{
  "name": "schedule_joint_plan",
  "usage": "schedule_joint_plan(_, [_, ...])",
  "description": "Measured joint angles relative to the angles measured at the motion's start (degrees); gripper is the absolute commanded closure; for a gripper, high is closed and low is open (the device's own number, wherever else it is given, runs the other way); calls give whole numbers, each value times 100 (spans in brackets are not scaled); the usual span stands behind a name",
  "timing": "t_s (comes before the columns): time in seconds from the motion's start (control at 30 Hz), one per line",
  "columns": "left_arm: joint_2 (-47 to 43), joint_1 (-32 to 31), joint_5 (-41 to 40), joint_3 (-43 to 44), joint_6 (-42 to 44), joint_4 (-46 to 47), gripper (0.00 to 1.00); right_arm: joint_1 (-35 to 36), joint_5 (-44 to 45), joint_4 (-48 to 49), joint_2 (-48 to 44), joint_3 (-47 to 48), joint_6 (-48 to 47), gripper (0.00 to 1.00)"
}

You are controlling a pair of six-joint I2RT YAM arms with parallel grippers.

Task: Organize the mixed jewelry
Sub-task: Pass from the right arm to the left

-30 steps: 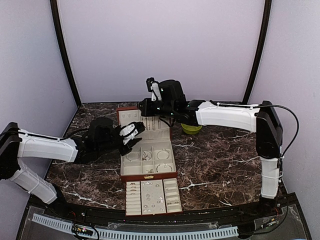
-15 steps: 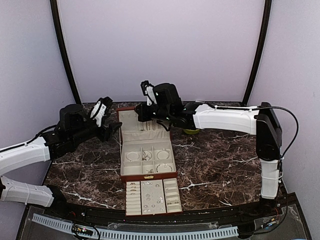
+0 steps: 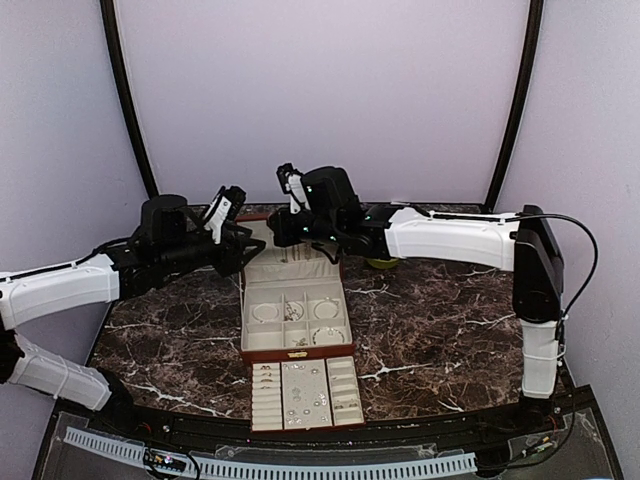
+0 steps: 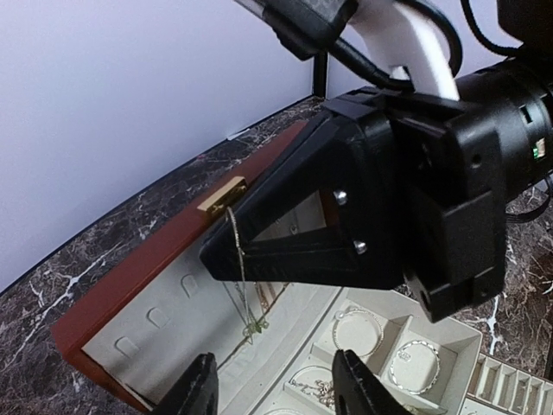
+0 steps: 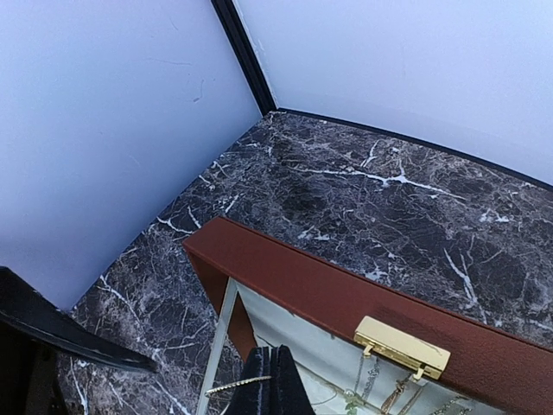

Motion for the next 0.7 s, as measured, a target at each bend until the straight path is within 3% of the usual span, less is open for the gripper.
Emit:
schedule_joint_plan(0.37, [1145, 0, 164, 323, -87, 621, 68, 0, -2, -13, -127, 0, 61, 100])
schedule_joint_plan(0.53, [1252, 0, 122, 328, -120, 855, 78, 0, -2, -13, -160, -2, 85, 100])
schedule_joint_plan(0.7, [1281, 0, 79, 328, -114, 1016, 79, 0, -7, -13, -160, -4, 90, 100])
